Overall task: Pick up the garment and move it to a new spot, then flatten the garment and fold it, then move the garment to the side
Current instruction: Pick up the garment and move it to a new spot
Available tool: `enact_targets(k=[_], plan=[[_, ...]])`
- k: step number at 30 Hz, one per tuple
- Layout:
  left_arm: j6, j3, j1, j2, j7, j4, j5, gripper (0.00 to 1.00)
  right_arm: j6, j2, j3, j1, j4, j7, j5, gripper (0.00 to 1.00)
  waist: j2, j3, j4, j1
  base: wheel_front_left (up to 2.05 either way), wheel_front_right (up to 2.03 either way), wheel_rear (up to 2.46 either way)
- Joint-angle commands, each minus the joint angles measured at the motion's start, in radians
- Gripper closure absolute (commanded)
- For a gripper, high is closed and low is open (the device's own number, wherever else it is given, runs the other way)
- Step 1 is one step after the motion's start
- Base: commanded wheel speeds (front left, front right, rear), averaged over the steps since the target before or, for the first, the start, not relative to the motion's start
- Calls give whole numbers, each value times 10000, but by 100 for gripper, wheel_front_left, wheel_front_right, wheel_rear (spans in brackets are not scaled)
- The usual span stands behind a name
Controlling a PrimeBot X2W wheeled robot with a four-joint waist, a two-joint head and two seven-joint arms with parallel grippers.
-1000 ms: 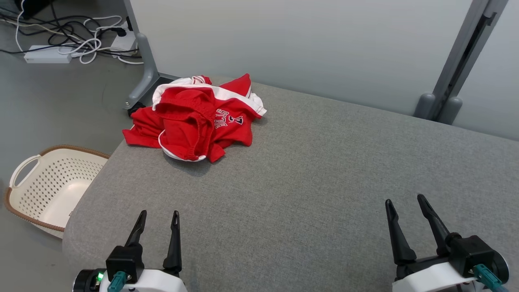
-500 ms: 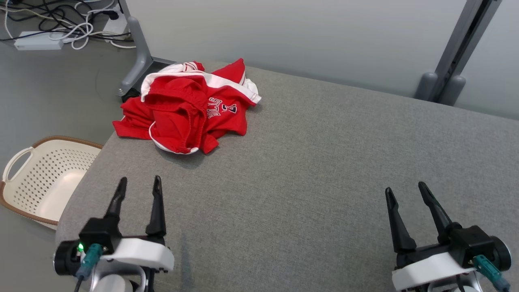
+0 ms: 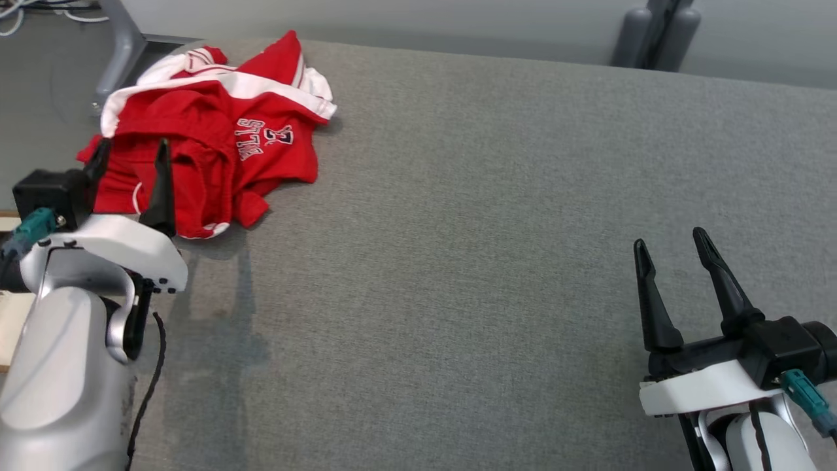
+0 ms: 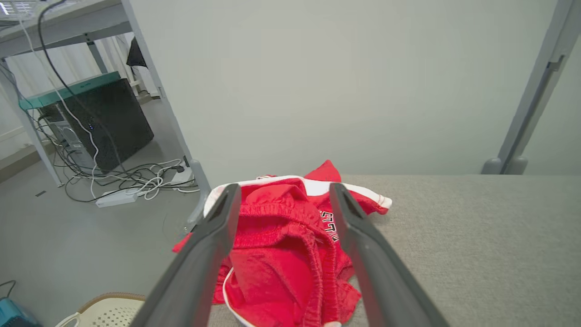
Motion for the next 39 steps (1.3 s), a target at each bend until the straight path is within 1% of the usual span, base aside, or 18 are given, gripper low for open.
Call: enact_targets(k=[1, 3, 6, 10, 12, 18, 23, 24, 25, 26, 27, 30, 34, 38, 39], plan=[[-80, 8, -275, 138, 224, 169, -57, 0, 5, -70, -21, -116, -51, -53, -38, 0, 0, 466, -479, 0, 0, 0, 0], [-191, -47, -688, 291, 833, 649, -122, 0, 5, -69, -13, -199, -103, -53, -52, 0, 0, 649, -675, 0, 0, 0, 0], [-151, 81, -1202, 342, 1571, 1352, -369, 0, 5, -67, 5, -245, -192, -53, -105, 0, 0, 904, -930, 0, 0, 0, 0], [176, 124, -1605, 458, 2138, 2095, -351, 0, 5, -69, -98, -370, -340, -53, -192, 0, 0, 1229, -1193, 0, 0, 0, 0], [309, 131, -1736, 420, 2274, 2326, -373, 0, 5, -66, -129, -409, -413, -53, -245, 0, 0, 1367, -1285, 0, 0, 0, 0], [477, 138, -1913, 462, 2338, 2839, -456, 0, 5, -66, -176, -528, -559, -53, -297, 0, 0, 1667, -1443, 0, 0, 0, 0], [673, 121, -2030, 611, 2331, 3332, -363, 0, 5, -67, -126, -585, -569, -53, -307, 0, 0, 1809, -1525, 0, 0, 0, 0], [677, 114, -2049, 634, 2256, 3414, -362, 17, 5, -67, -116, -593, -558, -53, -302, 0, 0, 1822, -1543, 0, 0, 0, 0], [683, 117, -2084, 668, 2085, 3447, -351, 37, 5, -67, -108, -602, -545, -53, -291, 0, 0, 1828, -1559, 0, 0, 0, 0], [719, 167, -2130, 690, 1889, 3485, -387, 87, 5, -67, -99, -616, -534, -53, -271, 0, 0, 1827, -1574, 0, 0, 0, 0], [691, 179, -2137, 705, 1731, 3563, -416, 100, 5, -67, -95, -619, -518, -53, -249, 0, 0, 1811, -1589, 0, 0, 0, 0], [596, 220, -2243, 688, 1237, 3684, -510, 100, 5, -67, -100, -610, -460, -53, -179, 0, 0, 1687, -1617, 0, 0, 0, 0], [487, 163, -2402, 822, 536, 3693, -413, 100, 5, -68, -147, -550, -400, -53, -73, 0, 0, 1419, -1635, 0, 0, 0, 0], [441, 52, -2651, 905, 34, 3493, -330, 100, 5, -68, -153, -421, -323, -53, 88, 0, 0, 1048, -1657, 0, 0, 0, 0], [364, -32, -2738, 969, -121, 3332, -279, 100, 5, -68, -149, -377, -271, -53, 166, 0, 0, 844, -1682, 0, 0, 0, 0]])
